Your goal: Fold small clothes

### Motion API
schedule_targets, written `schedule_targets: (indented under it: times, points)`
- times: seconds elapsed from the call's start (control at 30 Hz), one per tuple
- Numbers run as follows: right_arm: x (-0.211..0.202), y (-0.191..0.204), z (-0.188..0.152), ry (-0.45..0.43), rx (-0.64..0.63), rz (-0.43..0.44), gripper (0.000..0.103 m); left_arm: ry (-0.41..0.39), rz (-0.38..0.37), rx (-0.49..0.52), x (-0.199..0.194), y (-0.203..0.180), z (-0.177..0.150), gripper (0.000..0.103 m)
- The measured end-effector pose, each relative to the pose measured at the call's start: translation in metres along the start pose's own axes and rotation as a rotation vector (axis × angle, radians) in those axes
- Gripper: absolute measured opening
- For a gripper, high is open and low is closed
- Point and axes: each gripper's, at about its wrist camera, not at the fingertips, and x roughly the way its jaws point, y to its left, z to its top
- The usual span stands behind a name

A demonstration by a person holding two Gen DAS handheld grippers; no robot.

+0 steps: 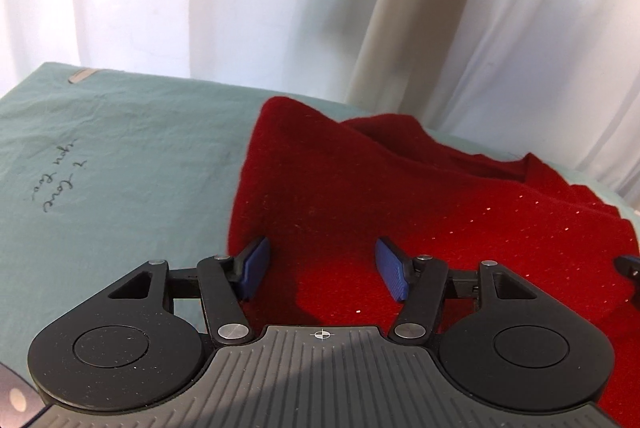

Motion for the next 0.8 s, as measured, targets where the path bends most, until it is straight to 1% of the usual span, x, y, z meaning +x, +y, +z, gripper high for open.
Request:
schedule_targets:
  times: [0.07,0.13,0.17,0.2,0.23,0.27,0.3,0.37,0.4,0.43,0.5,0.53,0.57,0.63,0.67,0.7,0.77,0.8]
  points:
    - [0.002,-0.002,0.001,-0.004,0.005,0.016,0.016,0.002,-0.009,-0.004,0.0,0.004,0.0,0.066]
    - [-0.004,-0.007,0.002,0.001,0.044,0.031,0.016,0.007,-0.01,-0.01,-0.005,0.004,0.003,0.065]
    - [-0.01,-0.011,0.002,-0.002,0.073,0.045,0.016,0.004,-0.027,-0.021,-0.01,0.004,0.004,0.066]
    - [-0.018,-0.014,0.002,-0.008,0.097,0.068,0.016,0.0,-0.057,-0.033,-0.016,0.005,0.004,0.071]
    - [-0.025,-0.016,0.0,-0.016,0.116,0.096,0.016,-0.002,-0.088,-0.046,-0.021,0.005,0.003,0.074]
    - [-0.031,-0.018,-0.003,-0.023,0.122,0.121,0.016,0.001,-0.113,-0.053,-0.025,0.005,0.0,0.077]
    - [-0.033,-0.018,-0.006,-0.02,0.117,0.139,0.016,0.01,-0.123,-0.046,-0.025,0.004,-0.002,0.078]
    - [-0.027,-0.015,-0.013,0.008,0.069,0.127,0.015,0.033,-0.073,0.002,-0.017,-0.001,-0.008,0.08]
    - [-0.026,-0.013,-0.016,-0.003,0.047,0.12,0.015,0.033,-0.051,0.025,-0.014,-0.002,-0.011,0.083]
    - [-0.026,-0.011,-0.017,-0.012,0.034,0.108,0.015,0.023,-0.046,0.029,-0.016,-0.002,-0.012,0.083]
    - [-0.032,-0.006,-0.016,-0.036,0.016,0.062,0.015,0.034,-0.025,0.017,-0.025,-0.005,-0.013,0.093]
    - [-0.04,-0.002,-0.017,-0.073,0.003,0.05,0.018,0.041,-0.028,0.009,-0.03,-0.005,-0.016,0.096]
    - [-0.049,-0.001,-0.02,-0.105,-0.001,0.076,0.022,0.047,-0.042,0.004,-0.036,-0.004,-0.019,0.096]
    - [-0.068,0.0,-0.029,-0.122,0.036,0.195,0.031,0.074,-0.07,-0.011,-0.051,-0.002,-0.03,0.096]
    - [-0.078,0.002,-0.035,-0.107,0.054,0.262,0.04,0.085,-0.071,-0.012,-0.06,0.0,-0.036,0.096]
    - [-0.088,0.006,-0.044,-0.076,0.054,0.315,0.045,0.089,-0.067,-0.004,-0.073,0.003,-0.044,0.096]
    - [-0.107,0.012,-0.064,0.002,0.036,0.378,0.046,0.098,-0.055,0.018,-0.096,0.007,-0.059,0.096]
    - [-0.117,0.015,-0.077,0.049,0.022,0.394,0.047,0.102,-0.039,0.033,-0.11,0.009,-0.068,0.097]
